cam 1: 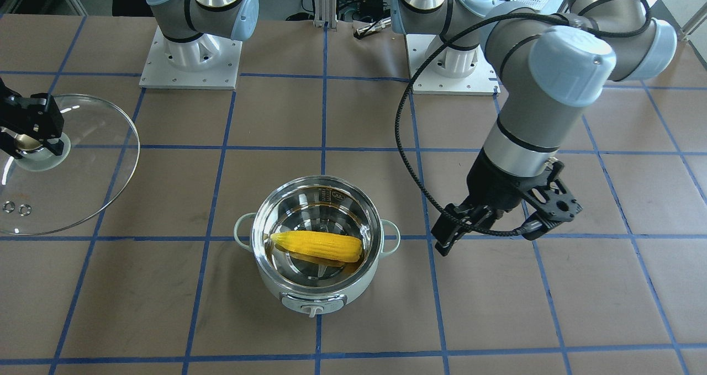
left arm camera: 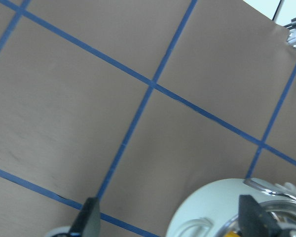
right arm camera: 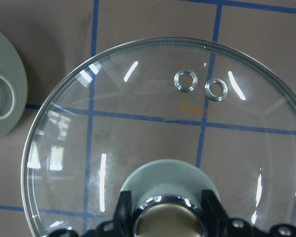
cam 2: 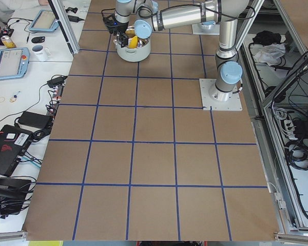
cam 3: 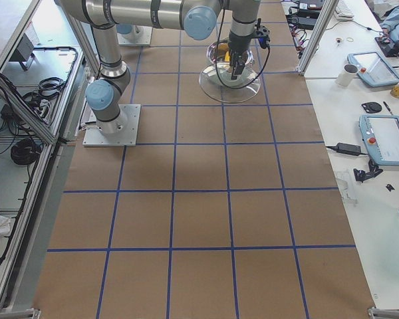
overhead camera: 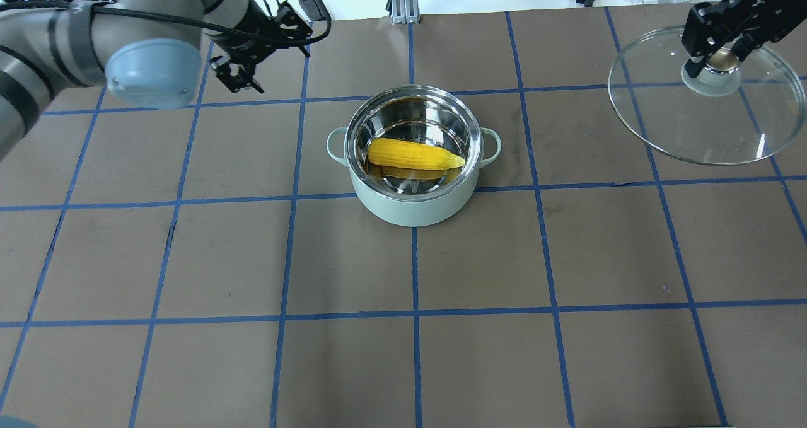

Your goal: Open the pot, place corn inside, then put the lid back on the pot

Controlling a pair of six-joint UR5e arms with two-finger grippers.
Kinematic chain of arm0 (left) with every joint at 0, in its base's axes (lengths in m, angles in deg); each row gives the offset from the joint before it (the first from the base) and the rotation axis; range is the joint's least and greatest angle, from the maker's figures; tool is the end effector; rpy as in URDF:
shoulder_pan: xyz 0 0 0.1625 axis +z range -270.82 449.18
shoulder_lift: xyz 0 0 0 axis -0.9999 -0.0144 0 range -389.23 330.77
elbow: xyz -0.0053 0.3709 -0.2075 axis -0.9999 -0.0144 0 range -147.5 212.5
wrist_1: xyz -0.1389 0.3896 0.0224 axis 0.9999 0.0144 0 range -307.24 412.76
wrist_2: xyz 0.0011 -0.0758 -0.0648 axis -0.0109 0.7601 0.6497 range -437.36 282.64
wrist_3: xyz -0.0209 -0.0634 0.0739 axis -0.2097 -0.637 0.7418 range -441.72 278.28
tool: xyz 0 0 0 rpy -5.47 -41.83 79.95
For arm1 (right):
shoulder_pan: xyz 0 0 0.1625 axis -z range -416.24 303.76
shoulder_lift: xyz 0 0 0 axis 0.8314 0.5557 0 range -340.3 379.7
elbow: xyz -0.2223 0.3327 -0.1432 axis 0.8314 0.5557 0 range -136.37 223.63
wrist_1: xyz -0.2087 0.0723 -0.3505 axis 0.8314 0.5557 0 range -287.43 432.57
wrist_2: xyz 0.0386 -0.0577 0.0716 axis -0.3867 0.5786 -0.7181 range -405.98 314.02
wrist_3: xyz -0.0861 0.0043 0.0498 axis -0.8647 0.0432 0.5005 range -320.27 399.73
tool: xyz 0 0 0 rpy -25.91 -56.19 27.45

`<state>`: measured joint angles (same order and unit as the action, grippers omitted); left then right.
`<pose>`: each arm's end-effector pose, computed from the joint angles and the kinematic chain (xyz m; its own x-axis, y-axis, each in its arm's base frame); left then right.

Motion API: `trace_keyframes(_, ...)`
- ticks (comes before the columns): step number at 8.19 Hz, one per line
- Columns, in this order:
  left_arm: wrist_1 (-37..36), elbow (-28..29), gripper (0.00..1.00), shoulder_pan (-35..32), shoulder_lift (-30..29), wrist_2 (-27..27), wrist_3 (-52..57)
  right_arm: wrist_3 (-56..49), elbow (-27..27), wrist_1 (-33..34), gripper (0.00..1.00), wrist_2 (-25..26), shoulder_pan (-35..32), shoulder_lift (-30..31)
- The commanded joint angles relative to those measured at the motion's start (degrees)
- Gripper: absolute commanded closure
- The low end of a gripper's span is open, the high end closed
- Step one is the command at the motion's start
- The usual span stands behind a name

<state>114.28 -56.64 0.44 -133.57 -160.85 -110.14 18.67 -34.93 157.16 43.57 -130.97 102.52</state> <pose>-0.1310 -0.6116 0.4130 -0.8640 -0.4531 0.2193 -0.4918 0.8529 -0.1753 -0.0134 -0.5581 0.5118 -0.9948 -0.1007 -0.0144 -0.1009 0.9948 0.0159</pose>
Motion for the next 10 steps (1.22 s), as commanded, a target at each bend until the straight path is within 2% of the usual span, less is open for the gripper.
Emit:
trace_keyframes(1,8.14,0.55,0.0,3.3,4.83,-14.69,12.85,13.11,0.34,3.54,0.91,-2.99,-7.48,-1.25)
trace_keyframes(2,12.52,0.55,0.0,3.22,7.38,-15.2,13.31,21.07,0.43,6.78,0.91,-3.24,-12.84,-2.74)
trace_keyframes(3,13.7,0.46,0.0,2.87,9.14,-15.29,13.31,26.63,0.86,9.51,0.91,-3.77,-16.9,-4.76)
trace_keyframes(5,21.67,0.38,0.0,2.69,9.86,-15.47,13.4,36.48,0.96,15.57,0.92,-6.92,-21.75,-9.15)
trace_keyframes(7,23.28,-0.06,0.0,2.34,10.38,-15.56,13.31,47.03,2.18,22.08,0.92,-7.9,-28.51,-13.37)
trace_keyframes(9,25.75,-0.06,0.0,1.37,11.7,-15.12,13.48,52.77,2.54,25.35,0.92,-11.75,-30.64,-16.19)
trace_keyframes(10,25.66,0.02,0.0,1.2,11.27,-13.12,14.97,52.79,2.45,25.36,0.92,-11.86,-31.61,-17.07)
